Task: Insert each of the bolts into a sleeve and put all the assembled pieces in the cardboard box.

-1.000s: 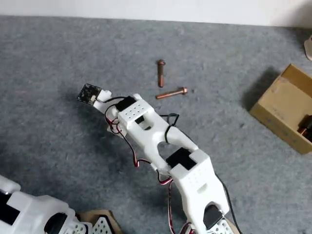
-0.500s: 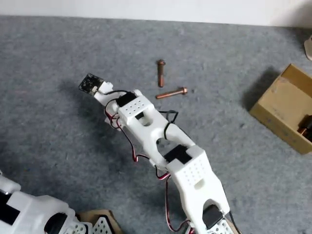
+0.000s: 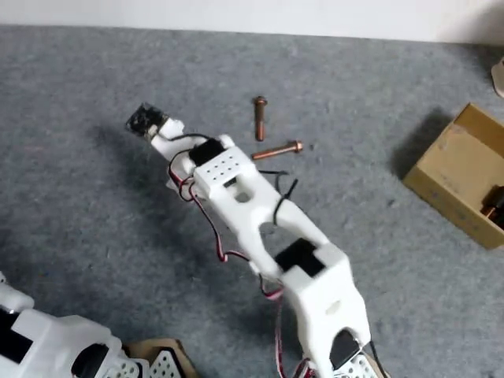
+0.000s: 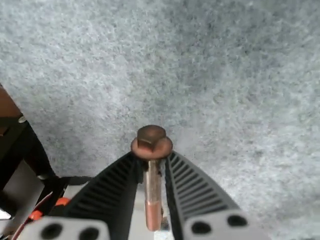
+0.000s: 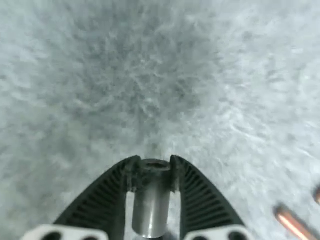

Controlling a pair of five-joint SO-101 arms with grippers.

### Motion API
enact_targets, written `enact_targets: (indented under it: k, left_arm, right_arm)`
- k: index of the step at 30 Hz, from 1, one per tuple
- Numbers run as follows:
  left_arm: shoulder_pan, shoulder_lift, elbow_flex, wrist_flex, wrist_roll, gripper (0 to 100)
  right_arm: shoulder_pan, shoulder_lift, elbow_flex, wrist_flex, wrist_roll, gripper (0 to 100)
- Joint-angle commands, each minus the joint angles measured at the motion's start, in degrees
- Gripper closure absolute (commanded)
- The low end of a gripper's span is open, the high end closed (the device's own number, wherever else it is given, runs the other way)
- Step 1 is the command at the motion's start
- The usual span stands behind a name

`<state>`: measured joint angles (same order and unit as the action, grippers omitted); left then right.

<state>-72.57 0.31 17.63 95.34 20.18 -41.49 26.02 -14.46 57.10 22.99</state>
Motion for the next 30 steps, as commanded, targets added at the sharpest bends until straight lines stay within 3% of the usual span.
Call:
enact_targets:
  k: [1, 8, 13, 20, 30]
  left_arm:
    - [3.6, -3.1, -0.9, 2.4, 0.1, 99]
    - [11.6, -3.2, -1.2, 4.2, 0.7, 99]
    - [16.2, -7.9, -4.4, 5.6, 8.6, 99]
    - [24.2, -27.1, 2.3, 5.7, 9.1, 99]
    - [42.8, -57.4, 8.1, 5.6, 9.2, 99]
  right_arm:
    - [0.2, -12.6, 2.5, 2.4, -1.2, 99.4]
    - [0.6, -32.9, 17.9, 2.8, -3.5, 99.4]
    - [4.7, -48.5, 28.5, 3.4, -5.2, 99.4]
    - [8.6, -68.3, 37.4, 13.5, -5.2, 99.4]
    - [12.4, -85.5, 38.0, 27.2, -5.2, 99.4]
